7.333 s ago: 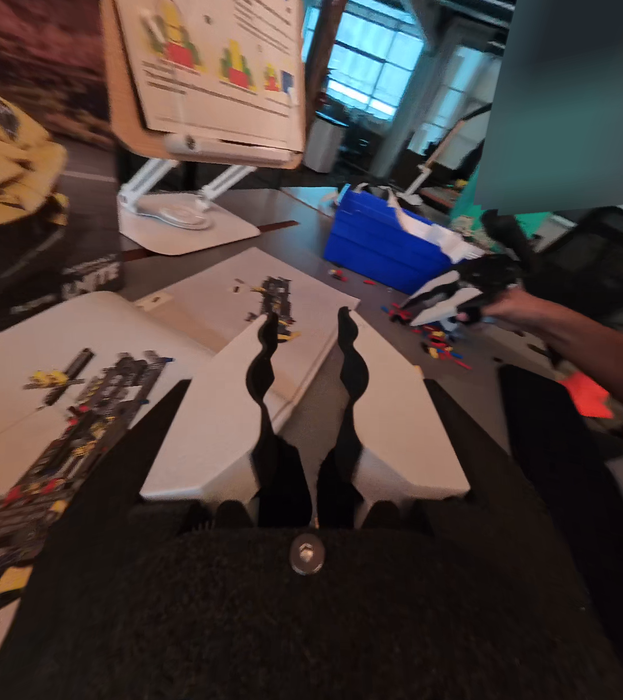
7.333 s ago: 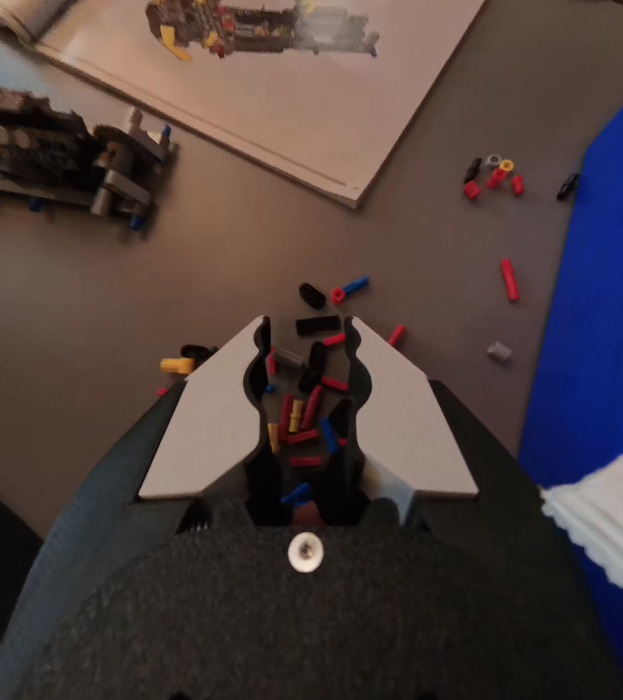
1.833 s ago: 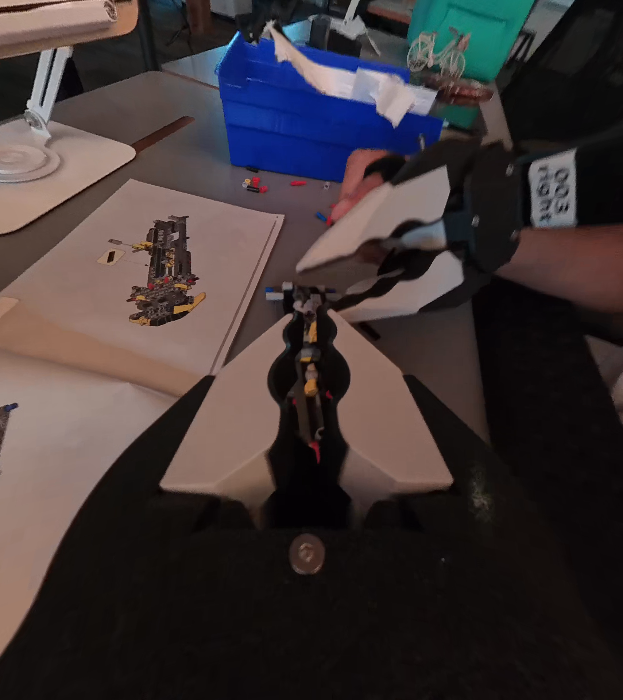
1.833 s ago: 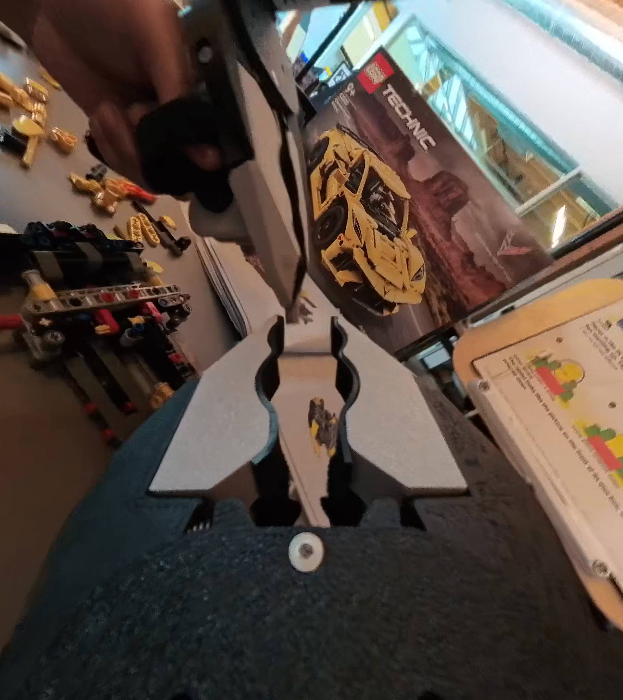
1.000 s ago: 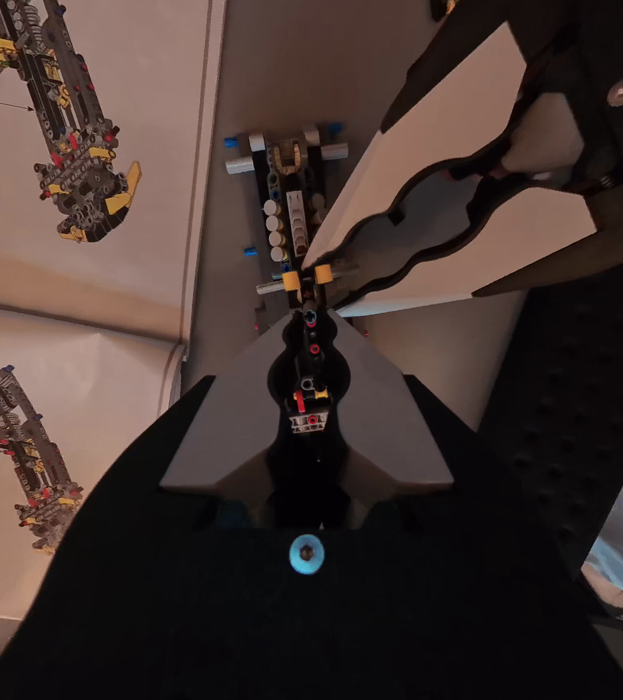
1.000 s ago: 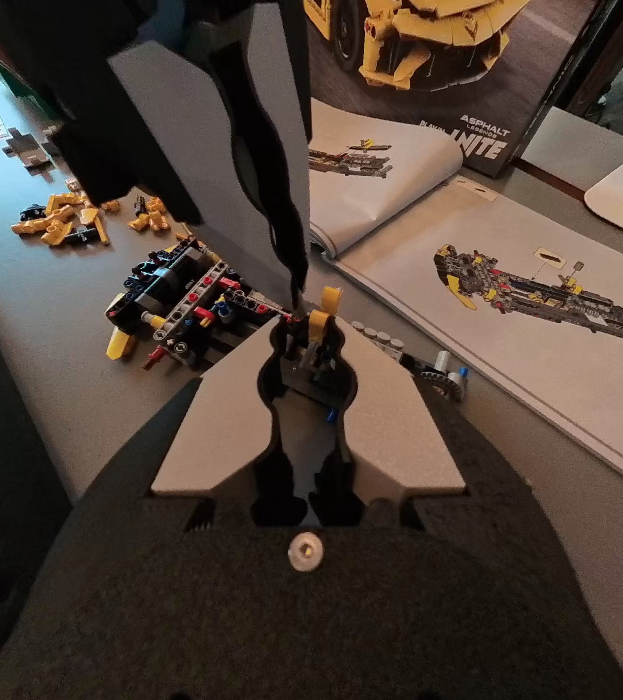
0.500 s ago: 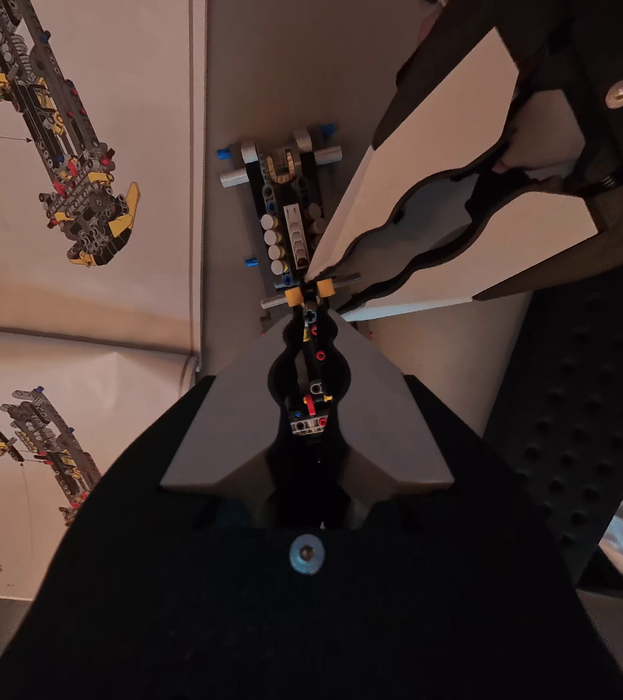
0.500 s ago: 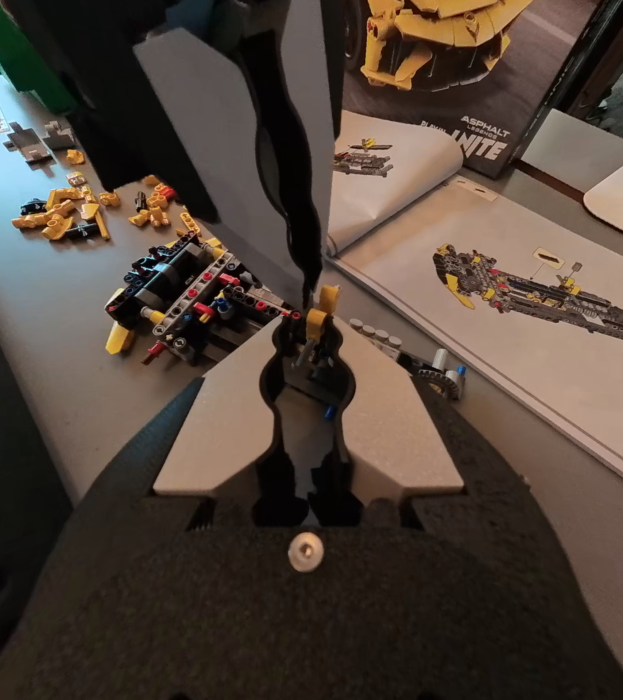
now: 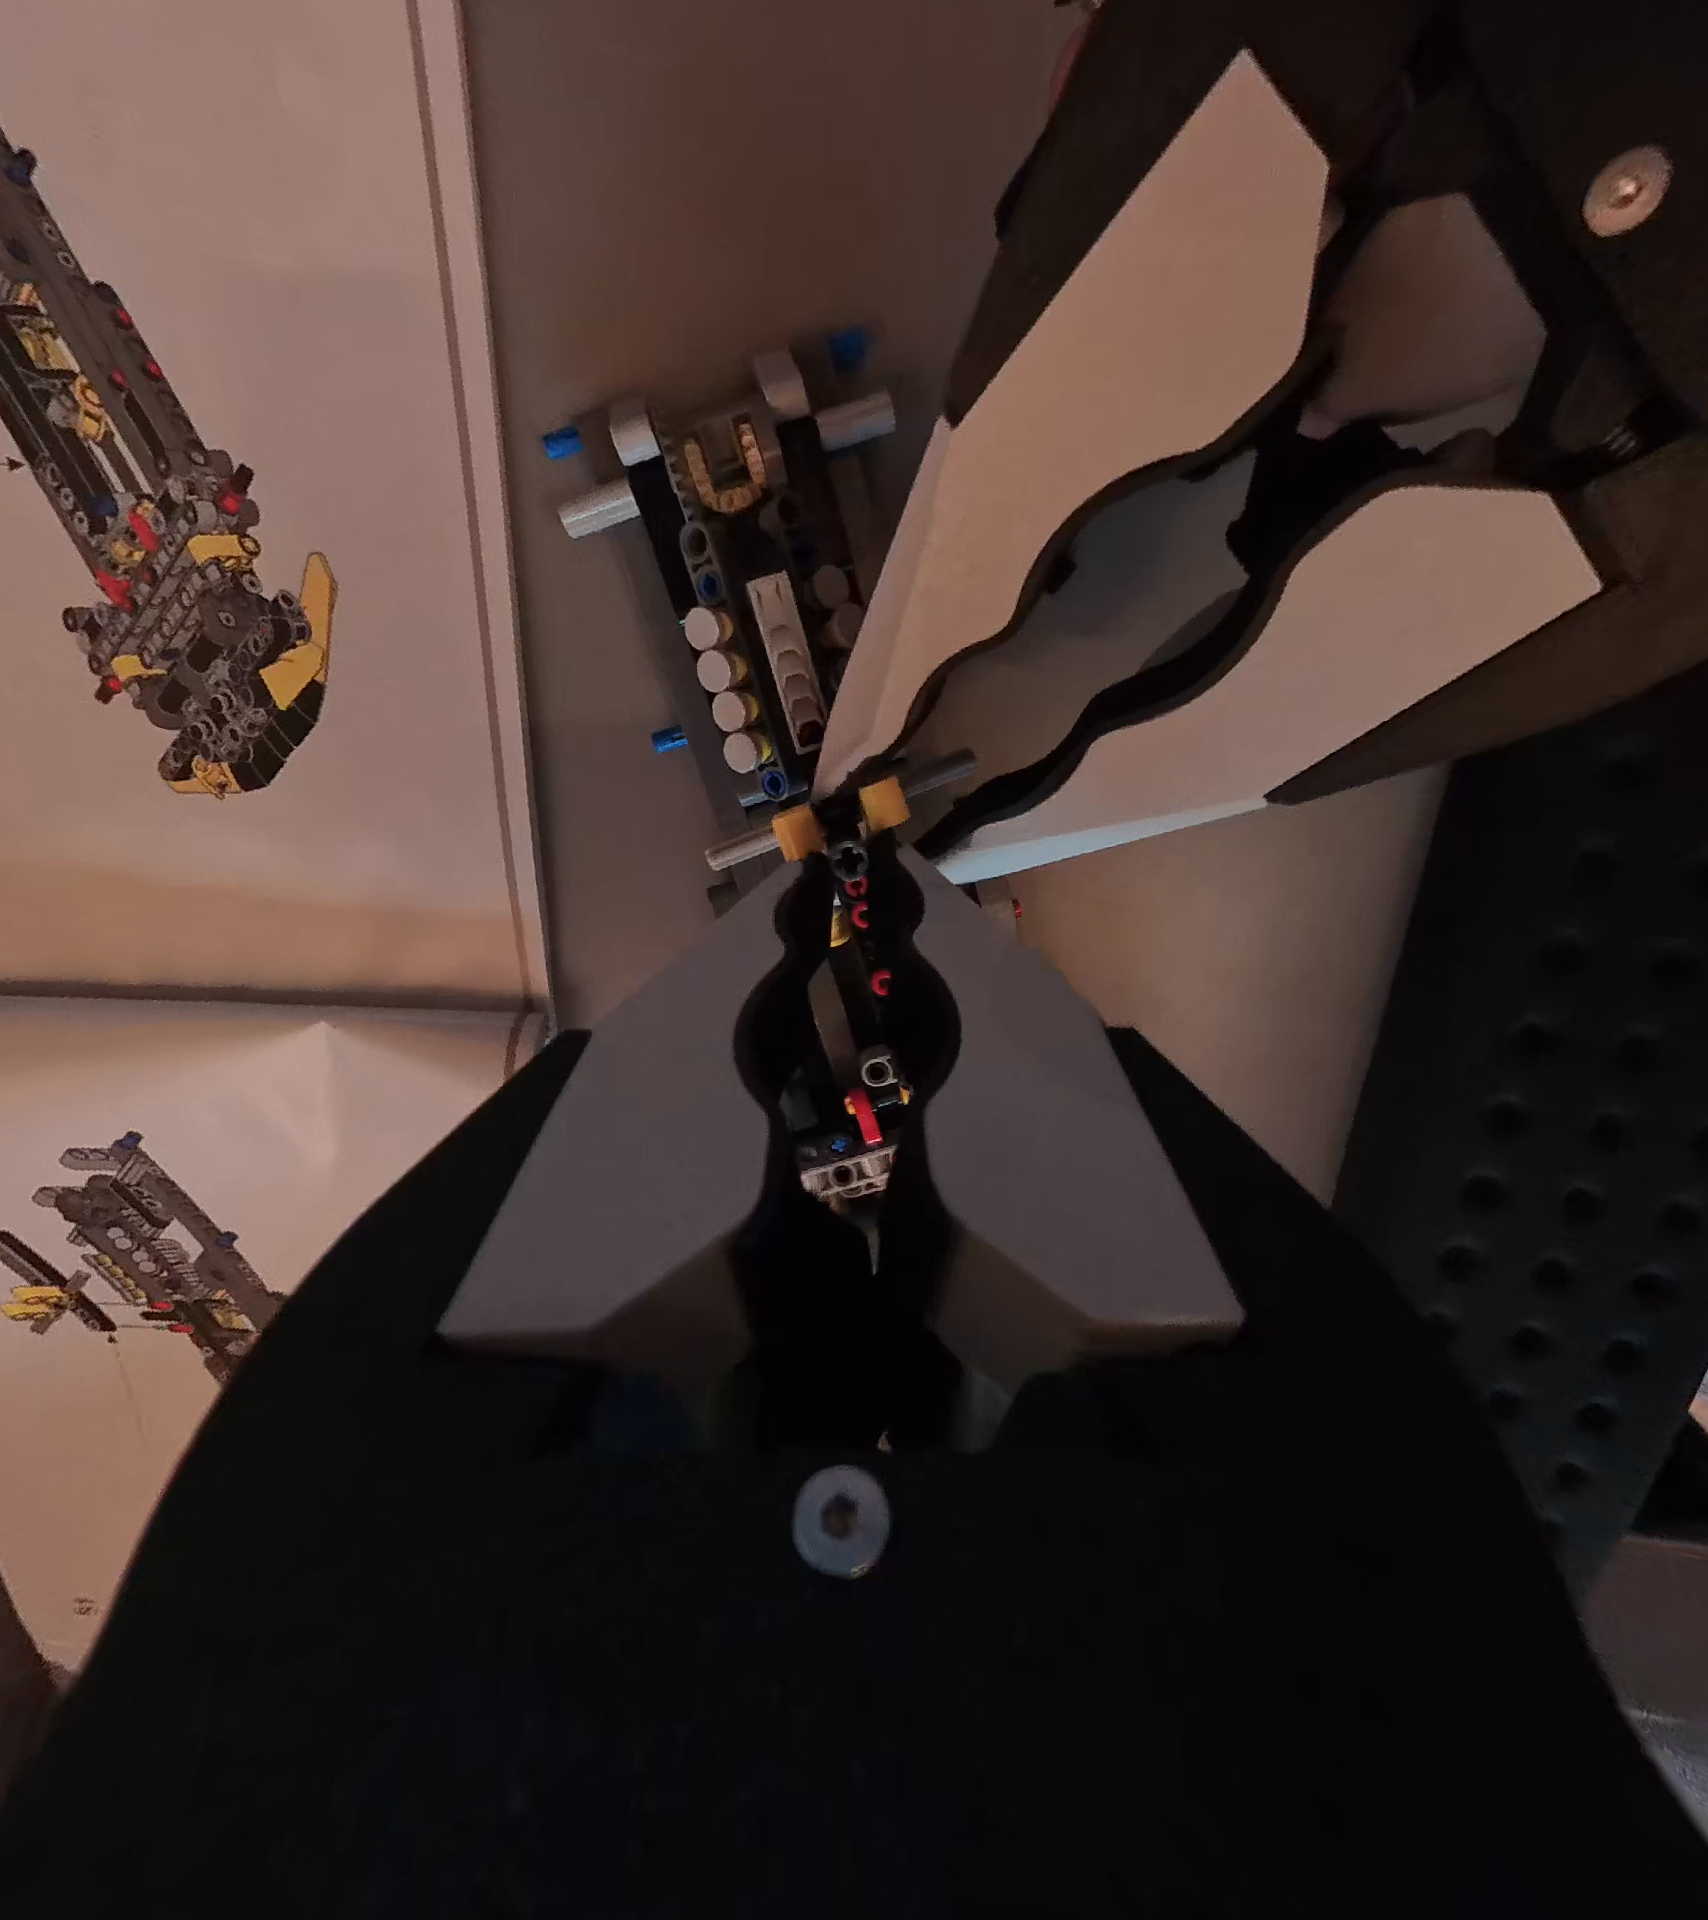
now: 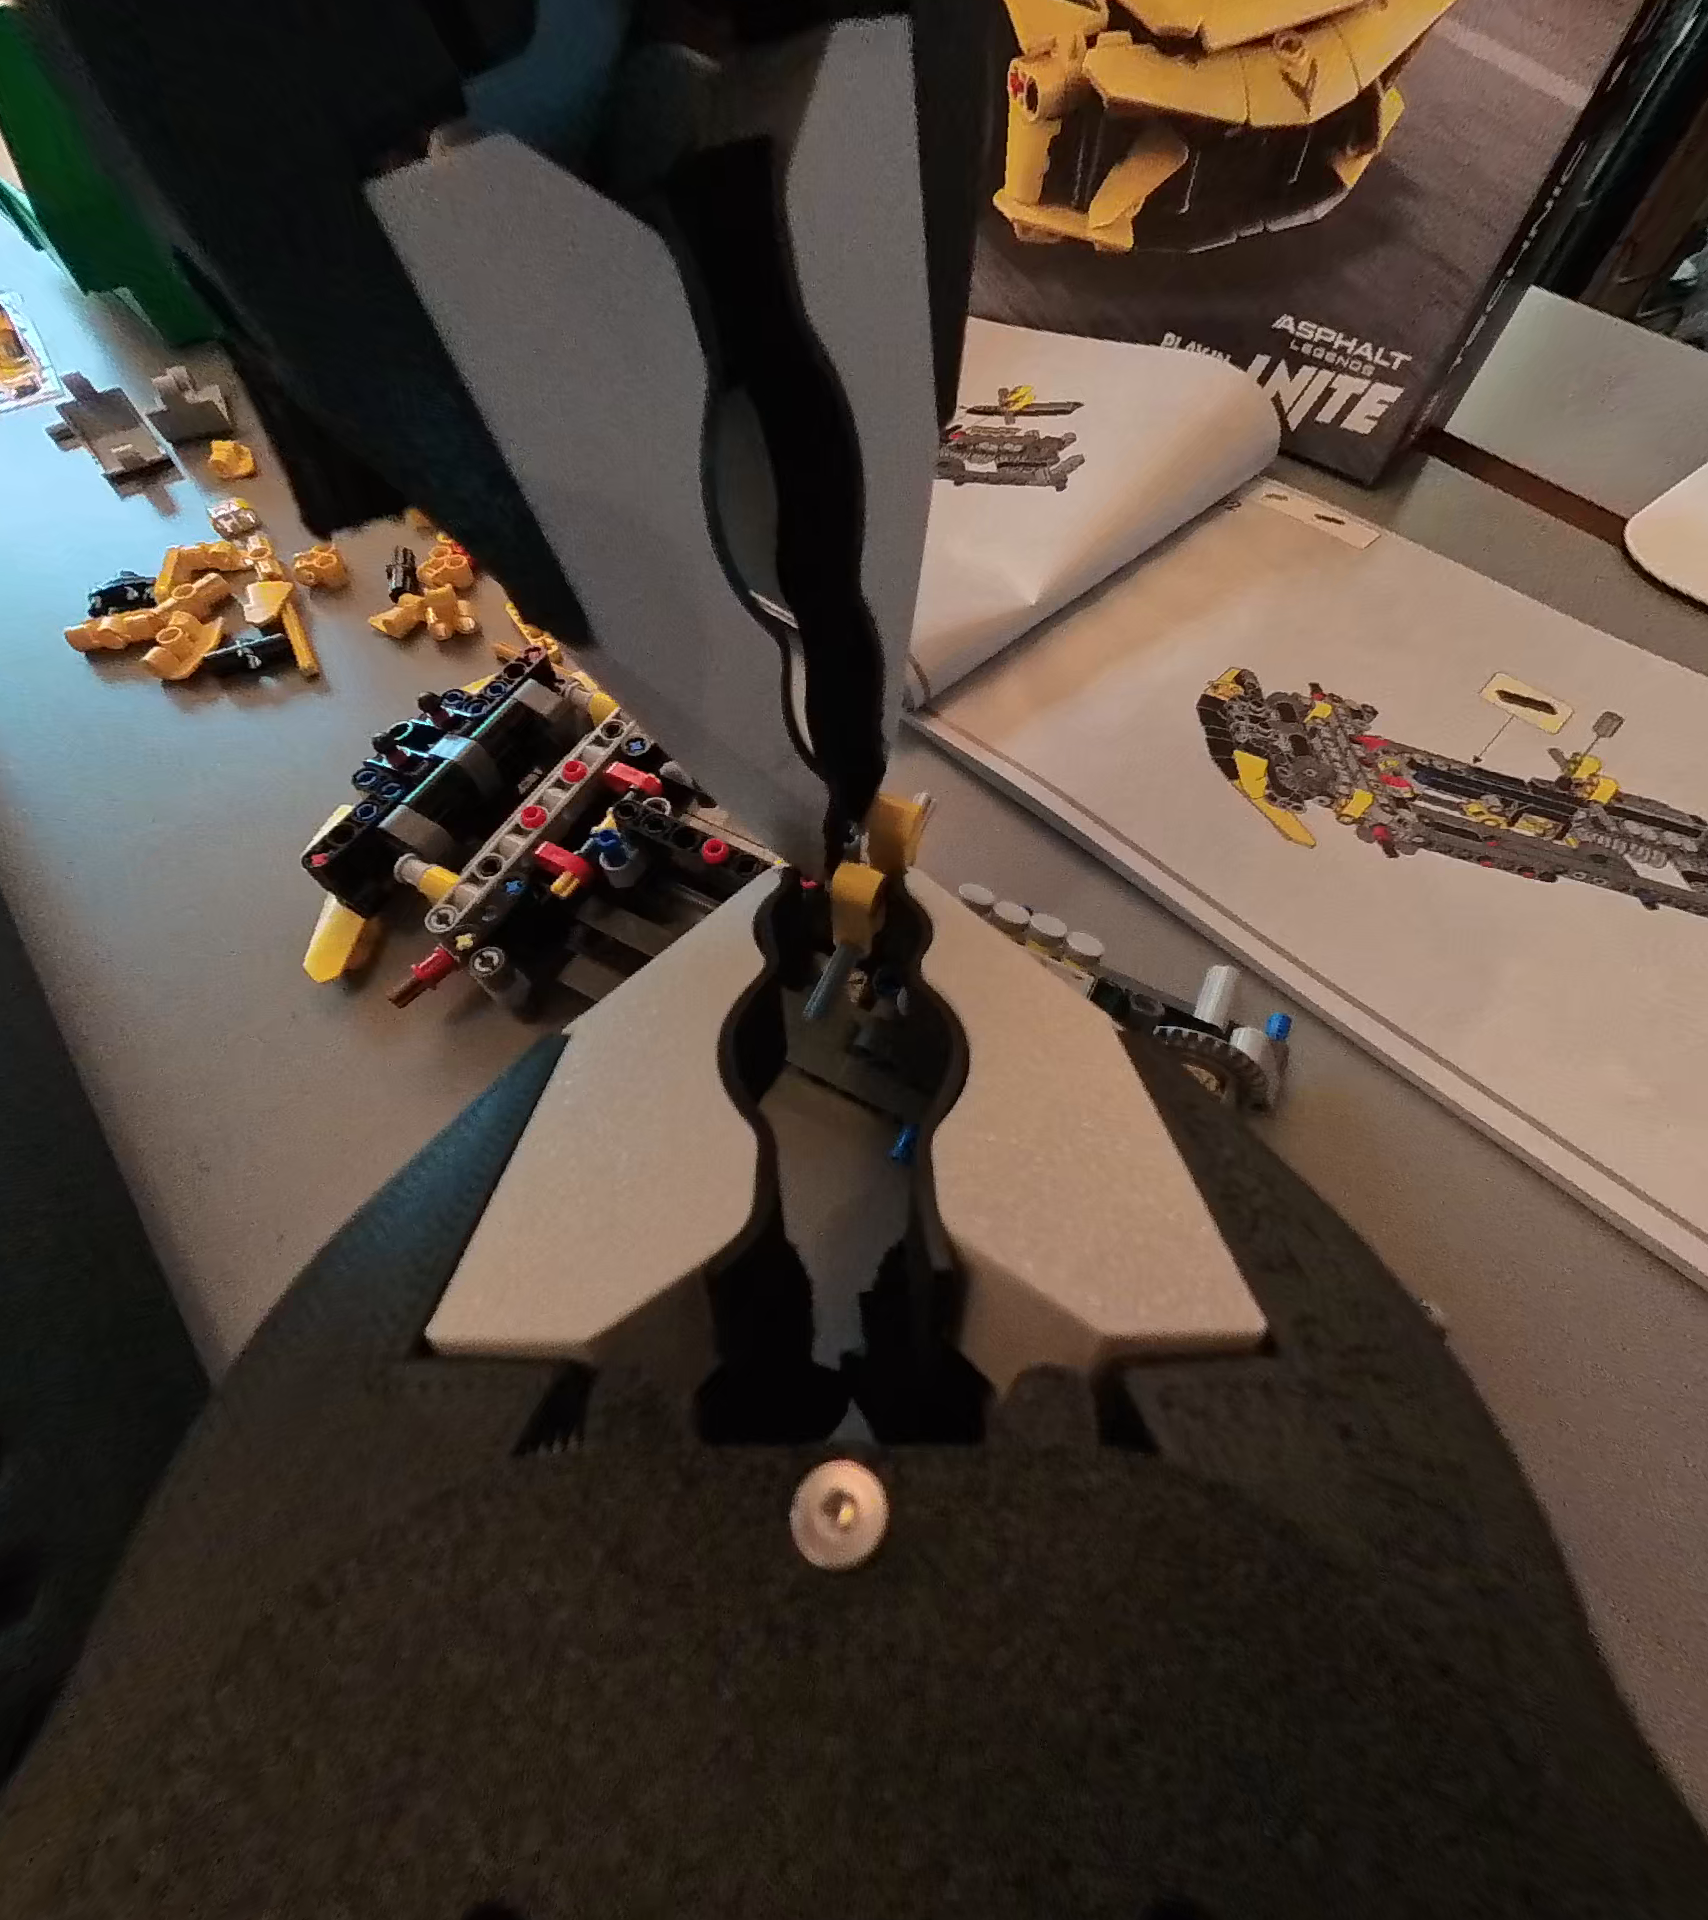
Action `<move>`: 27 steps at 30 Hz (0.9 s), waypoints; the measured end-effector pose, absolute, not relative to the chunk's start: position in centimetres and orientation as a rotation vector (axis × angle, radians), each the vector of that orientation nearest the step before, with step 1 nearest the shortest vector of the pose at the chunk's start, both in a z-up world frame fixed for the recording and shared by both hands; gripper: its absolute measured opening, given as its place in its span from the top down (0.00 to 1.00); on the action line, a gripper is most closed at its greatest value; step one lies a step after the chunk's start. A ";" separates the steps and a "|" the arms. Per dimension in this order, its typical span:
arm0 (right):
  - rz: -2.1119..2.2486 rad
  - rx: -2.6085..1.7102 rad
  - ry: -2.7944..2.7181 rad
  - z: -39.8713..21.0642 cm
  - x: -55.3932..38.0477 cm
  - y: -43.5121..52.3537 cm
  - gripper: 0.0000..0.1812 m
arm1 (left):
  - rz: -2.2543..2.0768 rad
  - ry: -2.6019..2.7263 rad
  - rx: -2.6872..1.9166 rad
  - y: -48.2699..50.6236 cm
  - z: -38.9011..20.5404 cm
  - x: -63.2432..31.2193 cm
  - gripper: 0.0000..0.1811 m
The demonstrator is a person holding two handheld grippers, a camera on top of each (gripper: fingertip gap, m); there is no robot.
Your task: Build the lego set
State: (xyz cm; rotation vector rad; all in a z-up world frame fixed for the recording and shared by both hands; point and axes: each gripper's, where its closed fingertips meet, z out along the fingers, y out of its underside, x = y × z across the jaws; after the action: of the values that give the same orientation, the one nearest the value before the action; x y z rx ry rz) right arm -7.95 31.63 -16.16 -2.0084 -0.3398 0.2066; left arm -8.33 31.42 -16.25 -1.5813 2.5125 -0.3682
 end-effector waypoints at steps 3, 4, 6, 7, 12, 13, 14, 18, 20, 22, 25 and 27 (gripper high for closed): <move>0.226 -2.004 -0.336 -16.1 -8.0 31.5 0.91 | -0.392 2.535 -1.565 31.5 -16.2 -8.4 0.98; 0.233 -2.005 -0.332 -16.1 -7.9 31.5 0.90 | -0.393 2.531 -1.567 31.8 -16.1 -8.6 0.98; 0.243 -2.004 -0.331 -16.1 -7.9 31.3 0.89 | -0.473 2.487 -1.576 32.1 -15.1 -8.9 0.93; 0.238 -2.002 -0.327 -16.1 -7.7 31.3 0.88 | -0.553 2.452 -1.595 32.0 -14.5 -9.0 0.88; 0.184 -1.983 -0.325 -15.6 -6.9 31.2 0.88 | -0.721 2.335 -1.634 32.5 -14.0 -11.2 0.83; 0.178 -1.977 -0.333 -15.5 -6.9 31.2 0.88 | -0.714 2.323 -1.638 32.4 -14.8 -11.6 0.83; 0.165 -1.970 -0.351 -15.3 -6.9 31.1 0.88 | -0.701 2.310 -1.642 32.4 -15.8 -11.9 0.82; 0.120 -1.908 -0.427 -14.0 -7.0 30.7 0.88 | -0.693 2.249 -1.613 31.9 -18.7 -11.7 0.81; 0.102 -1.925 -0.445 -13.9 -6.5 30.5 0.87 | -0.697 2.206 -1.601 32.1 -19.1 -11.2 0.83; 0.082 -1.936 -0.437 -13.7 -5.8 30.3 0.87 | -0.700 2.196 -1.602 32.2 -19.6 -11.0 0.87; 0.079 -1.957 -0.429 -13.9 -5.7 29.8 0.87 | -0.670 2.206 -1.588 32.3 -20.3 -10.7 0.90; 0.079 -1.966 -0.425 -14.1 -6.1 29.5 0.87 | -0.682 2.221 -1.584 32.0 -20.4 -10.5 0.94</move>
State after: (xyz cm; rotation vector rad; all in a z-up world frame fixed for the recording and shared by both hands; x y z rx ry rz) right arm -6.06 29.53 -14.10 -1.9662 -0.4246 0.0789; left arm -10.50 32.00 -20.44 -1.5837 2.2214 -0.6824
